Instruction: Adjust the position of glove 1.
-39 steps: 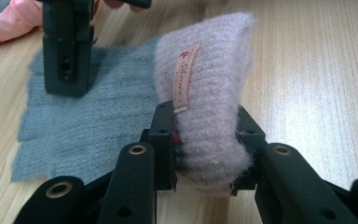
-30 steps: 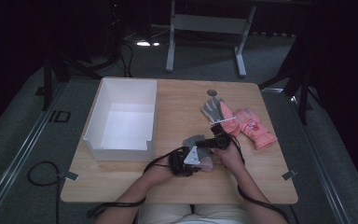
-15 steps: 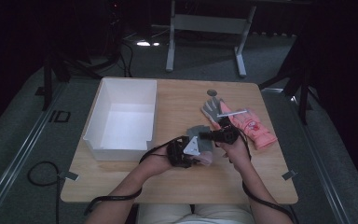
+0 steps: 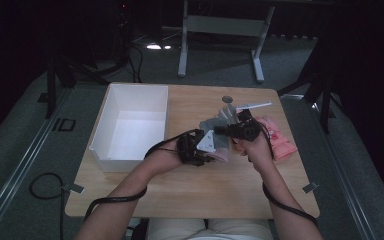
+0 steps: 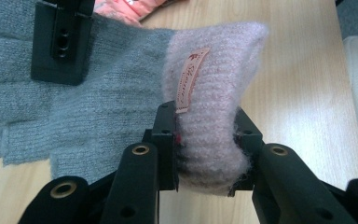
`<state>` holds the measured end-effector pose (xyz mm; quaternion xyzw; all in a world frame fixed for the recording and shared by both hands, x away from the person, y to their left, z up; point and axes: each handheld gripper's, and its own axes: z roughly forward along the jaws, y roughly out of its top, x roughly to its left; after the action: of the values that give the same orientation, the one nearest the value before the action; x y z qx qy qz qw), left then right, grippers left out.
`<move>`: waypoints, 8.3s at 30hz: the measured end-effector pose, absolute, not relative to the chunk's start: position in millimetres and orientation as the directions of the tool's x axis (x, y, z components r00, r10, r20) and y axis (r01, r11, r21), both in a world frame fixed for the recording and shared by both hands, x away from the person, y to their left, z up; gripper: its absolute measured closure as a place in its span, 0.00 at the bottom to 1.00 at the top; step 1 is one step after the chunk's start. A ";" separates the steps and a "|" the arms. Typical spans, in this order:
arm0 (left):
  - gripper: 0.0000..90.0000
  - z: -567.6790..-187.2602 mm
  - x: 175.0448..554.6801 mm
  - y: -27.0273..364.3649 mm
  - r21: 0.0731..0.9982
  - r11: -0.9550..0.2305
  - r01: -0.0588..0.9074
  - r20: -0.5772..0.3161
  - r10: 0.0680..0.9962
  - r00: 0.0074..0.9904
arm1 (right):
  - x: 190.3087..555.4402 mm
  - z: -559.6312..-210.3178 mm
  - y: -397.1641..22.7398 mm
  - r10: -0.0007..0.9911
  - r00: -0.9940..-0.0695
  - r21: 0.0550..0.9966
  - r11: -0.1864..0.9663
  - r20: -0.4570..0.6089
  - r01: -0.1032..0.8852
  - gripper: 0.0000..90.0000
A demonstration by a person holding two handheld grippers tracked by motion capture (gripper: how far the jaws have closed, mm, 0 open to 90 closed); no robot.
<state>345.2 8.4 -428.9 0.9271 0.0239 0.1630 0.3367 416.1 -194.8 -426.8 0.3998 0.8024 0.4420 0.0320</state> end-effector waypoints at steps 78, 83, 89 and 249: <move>0.76 -445.0 387.1 196.9 0.370 -0.927 0.055 0.307 0.177 0.935 | 470.9 -431.2 57.2 0.579 -0.796 0.648 0.539 0.178 0.538 0.82; 0.76 -450.4 394.6 193.9 0.361 -0.930 0.070 0.302 0.187 0.935 | 474.4 -433.9 60.1 0.599 -0.787 0.637 0.552 0.148 0.539 0.80; 0.76 -470.2 410.9 185.2 0.306 -0.944 0.127 0.253 0.209 0.944 | 479.8 -436.1 54.8 0.655 -0.750 0.660 0.521 0.097 0.541 0.67; 0.02 -564.8 277.3 67.1 0.820 -0.528 0.221 0.058 0.461 0.886 | 365.9 -491.8 -205.8 0.916 -0.356 0.693 0.137 0.183 0.708 0.99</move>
<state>277.3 67.1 -564.8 0.8636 0.1974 0.1351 0.4438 365.9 -205.8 -491.8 0.5488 0.7401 0.3609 0.1443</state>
